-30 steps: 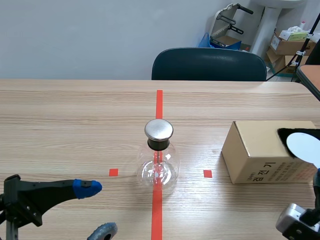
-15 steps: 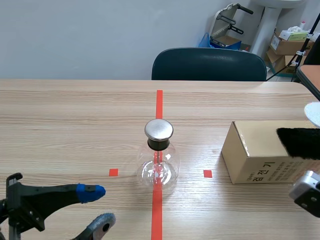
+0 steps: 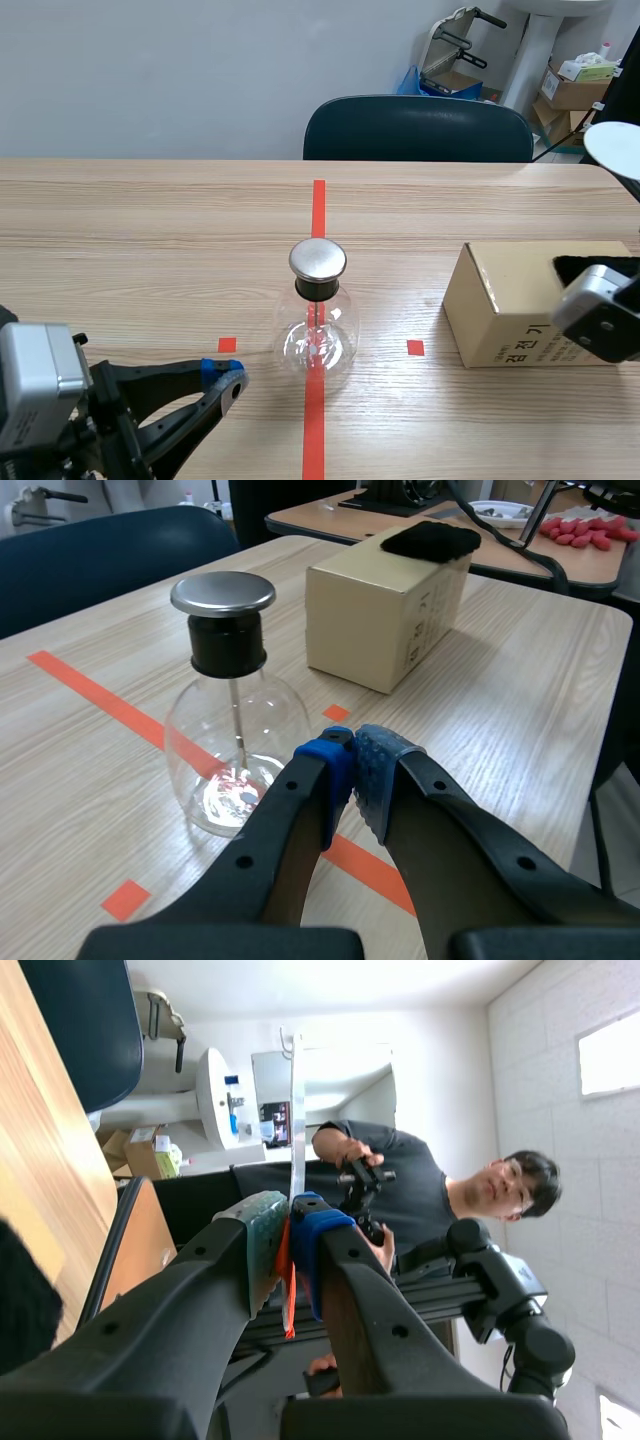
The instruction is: Do the electroscope experiment
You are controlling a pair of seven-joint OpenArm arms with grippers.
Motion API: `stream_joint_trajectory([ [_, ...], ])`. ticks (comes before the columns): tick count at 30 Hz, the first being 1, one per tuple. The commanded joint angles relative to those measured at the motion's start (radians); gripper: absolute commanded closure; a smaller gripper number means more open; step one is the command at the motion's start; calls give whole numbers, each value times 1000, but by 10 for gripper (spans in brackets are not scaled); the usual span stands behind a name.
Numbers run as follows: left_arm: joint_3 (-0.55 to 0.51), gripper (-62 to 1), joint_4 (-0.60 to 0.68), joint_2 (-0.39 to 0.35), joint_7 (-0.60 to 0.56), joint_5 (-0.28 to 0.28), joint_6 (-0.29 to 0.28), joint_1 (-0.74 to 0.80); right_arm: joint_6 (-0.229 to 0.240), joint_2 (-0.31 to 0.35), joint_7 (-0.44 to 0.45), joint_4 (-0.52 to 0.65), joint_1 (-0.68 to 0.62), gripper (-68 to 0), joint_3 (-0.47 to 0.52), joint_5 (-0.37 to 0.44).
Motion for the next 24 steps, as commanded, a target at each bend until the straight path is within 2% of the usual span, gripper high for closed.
stream_joint_trajectory([
  [1, 23, -26, -3, 11, -18, 0, -5, -25, -15, 31, -37, 22, -2, -11, -35, -9],
  [4, 54, -25, -40, 30, -17, -1, -5, -62, -17, 58, -120, 29, 2, -11, -111, -42],
  [8, 97, -25, -90, 58, -17, -1, -5, -105, -51, 73, -225, 29, 17, -11, -204, -102],
  [15, 166, -25, -175, 108, -17, -8, 3, -172, -54, 73, -401, 29, 40, -11, -356, -220],
  [24, 175, -25, -291, 179, -14, -8, 4, -232, -56, 98, -589, 28, 85, -11, -534, -321],
])
